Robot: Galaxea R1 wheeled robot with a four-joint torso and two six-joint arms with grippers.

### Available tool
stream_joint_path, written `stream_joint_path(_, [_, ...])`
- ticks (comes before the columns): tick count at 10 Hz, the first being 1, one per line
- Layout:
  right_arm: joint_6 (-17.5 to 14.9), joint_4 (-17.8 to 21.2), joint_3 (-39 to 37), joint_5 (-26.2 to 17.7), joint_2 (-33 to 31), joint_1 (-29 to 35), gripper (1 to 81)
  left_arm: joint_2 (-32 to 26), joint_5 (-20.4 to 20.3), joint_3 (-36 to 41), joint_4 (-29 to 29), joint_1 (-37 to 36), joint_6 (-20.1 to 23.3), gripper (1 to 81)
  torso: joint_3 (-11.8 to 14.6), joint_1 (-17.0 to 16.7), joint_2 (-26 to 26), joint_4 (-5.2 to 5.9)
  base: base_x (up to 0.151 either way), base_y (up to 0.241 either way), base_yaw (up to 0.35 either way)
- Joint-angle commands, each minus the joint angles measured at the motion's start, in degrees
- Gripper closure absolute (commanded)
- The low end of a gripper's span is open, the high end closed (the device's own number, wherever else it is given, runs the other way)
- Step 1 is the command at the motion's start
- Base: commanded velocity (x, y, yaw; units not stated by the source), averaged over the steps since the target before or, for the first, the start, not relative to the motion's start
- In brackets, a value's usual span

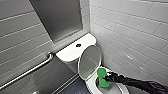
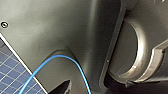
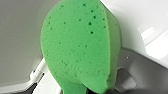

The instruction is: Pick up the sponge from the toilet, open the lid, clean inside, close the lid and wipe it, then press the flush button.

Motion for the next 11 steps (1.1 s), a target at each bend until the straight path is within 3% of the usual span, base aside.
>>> stream_joint_path(1, [2.5, 1.0, 13.0, 5.0, -9.3, 2.0, 81.1, -0.1, 5.1, 0.0, -0.5, 1.2, 0.3, 1.0, 0.0, 0.0, 0.0, 0.0, 0.0, 0.0, 0.0])
stream_joint_path(4, [4.5, 1.0, 23.7, 11.2, -17.1, -1.0, 81.1, -0.2, 5.1, 0.0, -0.4, 1.2, 0.5, 1.0, 0.0, 0.0, 0.0, 0.0, 0.0, 0.0, 0.0])
stream_joint_path(7, [4.6, 1.7, 33.6, 18.0, -23.7, -3.5, 81.1, 0.0, 5.1, 0.0, -0.4, 1.3, 0.5, 1.0, 0.0, 0.0, 0.0, 0.0, 0.0, 0.0, 0.0])
stream_joint_path(11, [4.6, 1.8, 39.9, 24.3, -28.8, -8.3, 81.1, 0.0, 5.1, 0.0, -0.3, 1.5, 0.5, 1.0, 0.0, 0.0, 0.0, 0.0, 0.0, 0.0, 0.0])
